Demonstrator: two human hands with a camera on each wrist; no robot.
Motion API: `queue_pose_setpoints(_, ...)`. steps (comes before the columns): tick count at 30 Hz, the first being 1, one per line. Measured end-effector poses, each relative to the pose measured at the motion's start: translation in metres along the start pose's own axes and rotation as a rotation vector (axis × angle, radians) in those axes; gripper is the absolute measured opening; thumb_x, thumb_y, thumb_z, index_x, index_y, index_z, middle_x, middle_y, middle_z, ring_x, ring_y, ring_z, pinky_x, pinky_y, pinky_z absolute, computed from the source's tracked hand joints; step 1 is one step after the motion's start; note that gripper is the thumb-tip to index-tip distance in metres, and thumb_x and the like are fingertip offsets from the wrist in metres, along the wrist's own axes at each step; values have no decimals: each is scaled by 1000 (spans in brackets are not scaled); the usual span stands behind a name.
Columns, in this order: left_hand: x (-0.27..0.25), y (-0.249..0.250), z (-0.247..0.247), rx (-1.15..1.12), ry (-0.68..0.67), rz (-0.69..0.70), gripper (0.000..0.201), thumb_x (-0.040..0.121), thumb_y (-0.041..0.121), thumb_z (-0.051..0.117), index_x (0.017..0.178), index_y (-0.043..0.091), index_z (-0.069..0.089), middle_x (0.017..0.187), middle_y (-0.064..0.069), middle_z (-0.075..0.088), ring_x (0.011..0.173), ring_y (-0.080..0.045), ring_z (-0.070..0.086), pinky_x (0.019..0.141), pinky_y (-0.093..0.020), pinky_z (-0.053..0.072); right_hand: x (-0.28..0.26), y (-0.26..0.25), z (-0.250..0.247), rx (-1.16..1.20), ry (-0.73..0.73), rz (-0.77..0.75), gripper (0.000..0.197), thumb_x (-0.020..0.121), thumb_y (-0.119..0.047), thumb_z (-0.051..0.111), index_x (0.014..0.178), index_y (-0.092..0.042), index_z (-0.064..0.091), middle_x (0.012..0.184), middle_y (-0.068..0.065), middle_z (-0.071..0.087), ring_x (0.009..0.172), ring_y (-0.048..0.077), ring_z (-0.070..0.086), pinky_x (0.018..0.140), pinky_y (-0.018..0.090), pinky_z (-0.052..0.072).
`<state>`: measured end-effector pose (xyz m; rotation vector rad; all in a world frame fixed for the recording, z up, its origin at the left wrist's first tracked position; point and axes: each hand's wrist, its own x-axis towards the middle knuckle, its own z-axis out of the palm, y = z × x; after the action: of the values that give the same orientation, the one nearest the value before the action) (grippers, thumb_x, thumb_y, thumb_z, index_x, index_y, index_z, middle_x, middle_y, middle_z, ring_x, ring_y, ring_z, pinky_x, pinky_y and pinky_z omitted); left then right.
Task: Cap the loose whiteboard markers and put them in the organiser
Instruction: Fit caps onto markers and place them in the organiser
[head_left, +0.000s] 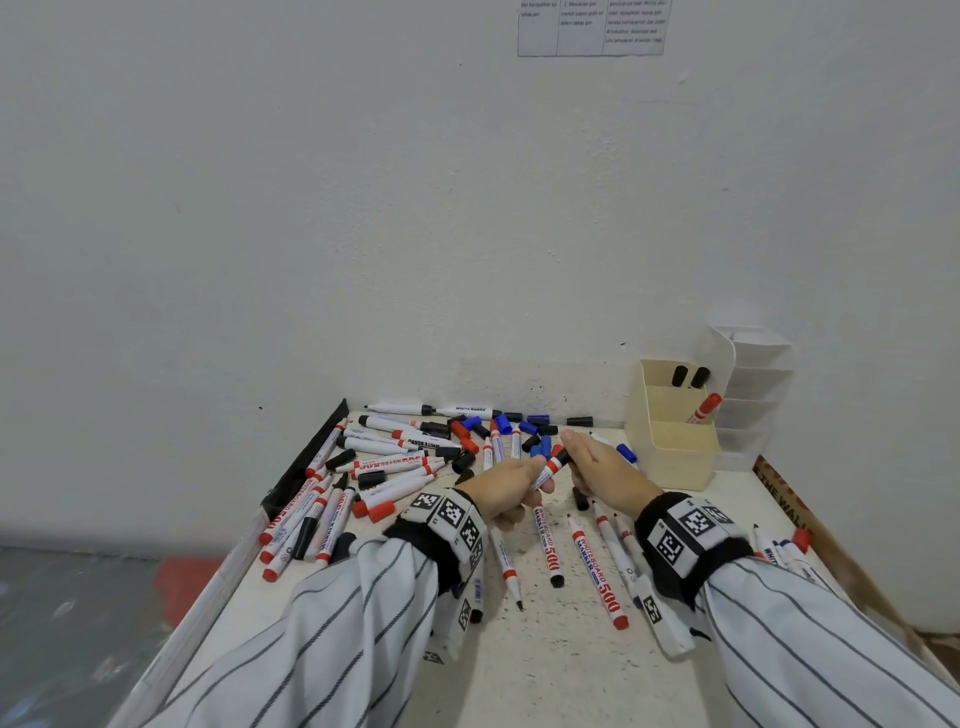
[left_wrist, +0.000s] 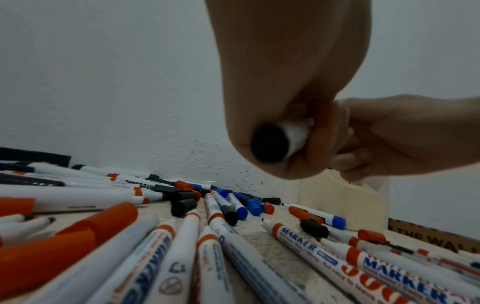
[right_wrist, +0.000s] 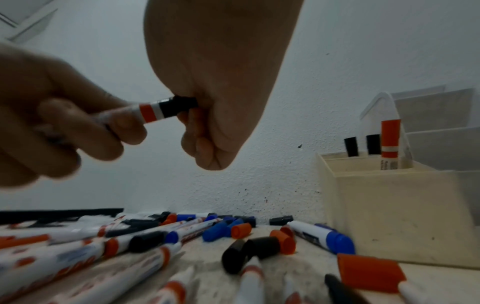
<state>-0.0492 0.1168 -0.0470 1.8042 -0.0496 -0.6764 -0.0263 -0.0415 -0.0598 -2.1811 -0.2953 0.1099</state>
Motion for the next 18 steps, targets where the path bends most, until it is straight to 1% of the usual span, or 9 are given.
queue_pose_setpoints(4, 12, -1, 9, 286, 176, 216, 43, 101, 42, 26, 102, 14, 58, 80, 0, 56, 63, -10, 46, 65, -26, 42, 2, -4, -21, -2, 67, -45, 33, 100, -35, 34, 79, -12, 45, 63, -1, 43, 51, 10, 38, 50, 21, 33)
queue_pose_setpoints(5, 16, -2, 12, 347, 216, 234, 41, 100, 40, 29, 107, 12, 58, 93, -7, 59, 73, -14, 50, 78, -32, 46, 2, -5, -28, -9, 103, -49, 31, 100, -33, 36, 81, -12, 48, 64, -1, 46, 51, 10, 40, 48, 19, 35)
queue_pose_setpoints(7, 26, -3, 14, 470, 346, 179, 39, 98, 36, 38, 125, 11, 51, 125, -13, 52, 106, -23, 50, 100, -41, 40, 4, -8, -45, 2, 216, -52, 26, 99, -30, 38, 88, -12, 52, 69, 0, 53, 54, 11, 44, 48, 17, 38)
queue_pose_setpoints(8, 31, -4, 15, 519, 412, 123, 41, 96, 33, 43, 130, 11, 47, 131, -12, 47, 116, -25, 46, 103, -41, 38, 5, -8, -55, 25, 292, -54, 24, 99, -28, 39, 90, -11, 53, 71, 1, 55, 56, 12, 47, 49, 17, 40)
queue_pose_setpoints(9, 34, -5, 17, 551, 445, 60, 40, 95, 28, 46, 131, 9, 45, 130, -11, 48, 115, -25, 48, 100, -37, 40, 8, -8, -67, 49, 377, -59, 21, 99, -26, 40, 93, -11, 53, 74, 2, 57, 57, 12, 49, 49, 15, 42)
queue_pose_setpoints(11, 39, -7, 20, 620, 413, -51, 37, 96, 24, 46, 127, 4, 48, 121, -12, 55, 101, -22, 54, 92, -31, 46, 14, -9, -91, 83, 543, -78, 18, 99, -22, 42, 100, -8, 54, 81, 5, 61, 61, 12, 54, 53, 13, 45)
queue_pose_setpoints(12, 40, -8, 22, 677, 378, -104, 40, 96, 28, 45, 127, 3, 48, 119, -11, 56, 101, -21, 55, 91, -28, 45, 17, -9, -102, 85, 620, -94, 19, 98, -20, 42, 104, -7, 54, 86, 8, 62, 65, 15, 57, 57, 15, 47)
queue_pose_setpoints(15, 46, -15, 27, 809, 291, -213, 58, 92, 46, 49, 132, 4, 44, 131, -9, 52, 119, -21, 52, 94, -27, 43, 28, -2, -127, 22, 828, -121, 22, 97, -17, 43, 109, -3, 57, 97, 14, 63, 84, 24, 61, 72, 32, 52)
queue_pose_setpoints(18, 55, -17, 28, 866, 258, -227, 63, 85, 48, 60, 129, 7, 46, 130, -9, 53, 119, -22, 52, 97, -29, 44, 39, 8, -140, -3, 899, -111, 25, 97, -16, 43, 114, -3, 56, 107, 17, 61, 97, 29, 60, 82, 49, 52)
